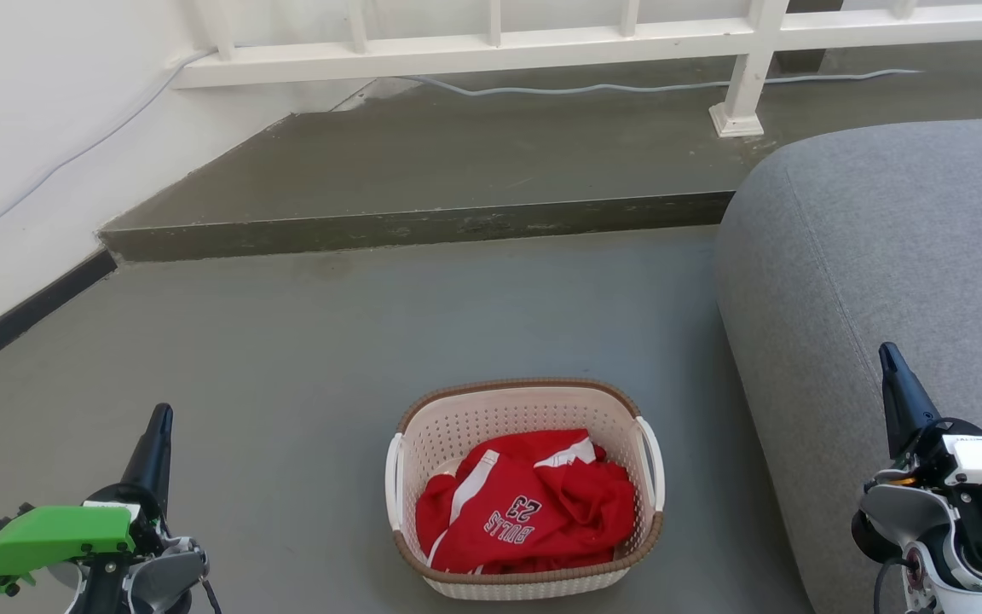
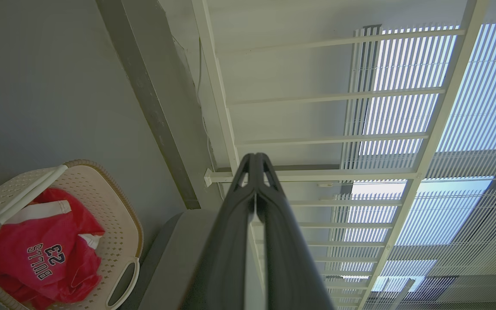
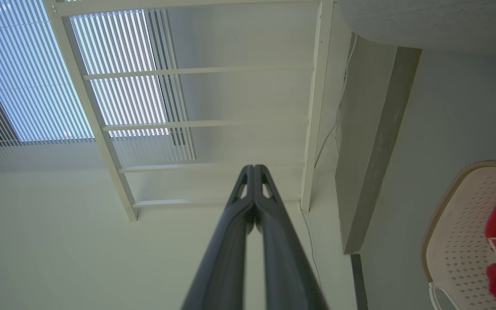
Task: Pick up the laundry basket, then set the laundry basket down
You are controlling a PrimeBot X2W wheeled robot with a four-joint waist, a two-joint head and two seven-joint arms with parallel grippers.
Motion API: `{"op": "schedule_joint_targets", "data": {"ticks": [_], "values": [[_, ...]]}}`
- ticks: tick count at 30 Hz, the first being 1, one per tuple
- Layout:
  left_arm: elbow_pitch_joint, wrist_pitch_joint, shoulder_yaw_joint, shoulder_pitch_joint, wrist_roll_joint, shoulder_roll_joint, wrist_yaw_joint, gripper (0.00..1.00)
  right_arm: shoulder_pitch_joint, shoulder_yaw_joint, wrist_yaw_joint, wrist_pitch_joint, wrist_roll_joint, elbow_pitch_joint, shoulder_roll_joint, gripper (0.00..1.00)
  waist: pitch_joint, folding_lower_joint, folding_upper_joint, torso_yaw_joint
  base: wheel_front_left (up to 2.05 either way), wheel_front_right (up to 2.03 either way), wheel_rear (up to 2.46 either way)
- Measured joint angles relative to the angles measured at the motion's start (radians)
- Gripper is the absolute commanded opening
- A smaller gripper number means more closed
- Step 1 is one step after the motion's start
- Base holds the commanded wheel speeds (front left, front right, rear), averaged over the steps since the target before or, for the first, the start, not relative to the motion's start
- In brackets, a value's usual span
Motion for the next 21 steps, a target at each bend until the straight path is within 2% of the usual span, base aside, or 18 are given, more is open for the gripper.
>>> {"op": "schedule_joint_targets", "data": {"ticks": [21], "values": [[0.0,0.0,0.0,0.0,0.0,0.0,0.0,0.0,0.0,-0.001,0.001,0.0,0.0,0.0,0.001,0.0,0.0,0.0,0.0,0.0,0.0,0.0,0.0]]}}
